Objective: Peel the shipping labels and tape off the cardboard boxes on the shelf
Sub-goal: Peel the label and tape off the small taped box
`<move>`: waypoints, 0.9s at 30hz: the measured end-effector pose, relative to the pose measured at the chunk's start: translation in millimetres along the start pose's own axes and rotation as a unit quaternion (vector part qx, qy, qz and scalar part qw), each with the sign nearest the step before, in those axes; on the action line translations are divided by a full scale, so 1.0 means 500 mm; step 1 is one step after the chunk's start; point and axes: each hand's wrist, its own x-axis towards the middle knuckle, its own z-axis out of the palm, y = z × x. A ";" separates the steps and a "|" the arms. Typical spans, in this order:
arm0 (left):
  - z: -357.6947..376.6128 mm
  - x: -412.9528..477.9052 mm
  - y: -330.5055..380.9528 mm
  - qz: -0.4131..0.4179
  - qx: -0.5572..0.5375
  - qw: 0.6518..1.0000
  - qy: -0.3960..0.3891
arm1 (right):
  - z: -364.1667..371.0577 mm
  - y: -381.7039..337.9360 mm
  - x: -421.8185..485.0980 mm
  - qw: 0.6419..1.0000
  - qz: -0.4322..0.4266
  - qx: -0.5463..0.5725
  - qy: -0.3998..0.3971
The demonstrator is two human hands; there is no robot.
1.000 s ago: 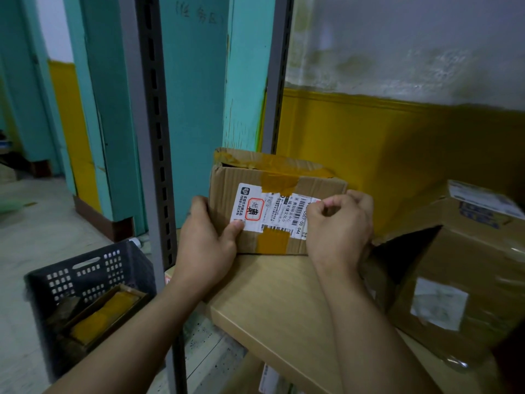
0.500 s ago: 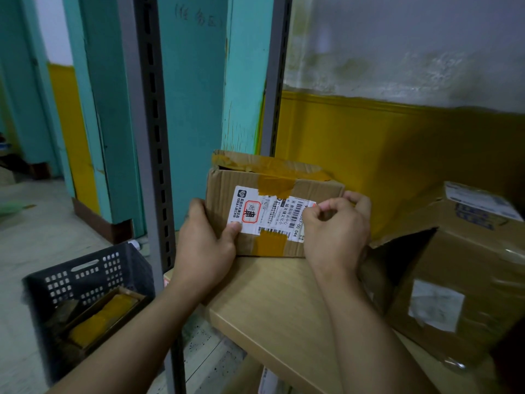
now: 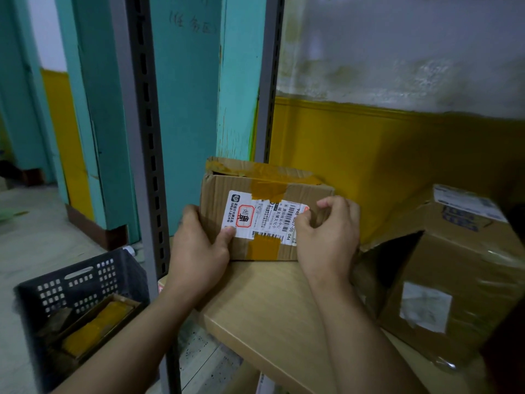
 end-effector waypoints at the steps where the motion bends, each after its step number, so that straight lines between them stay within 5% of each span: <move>1: 0.001 0.000 0.000 0.001 0.001 1.000 -0.001 | 0.000 0.000 0.000 1.000 0.000 -0.002 0.001; 27: 0.005 -0.001 -0.003 0.008 0.010 1.000 -0.006 | -0.004 0.000 0.003 0.998 -0.003 -0.055 -0.028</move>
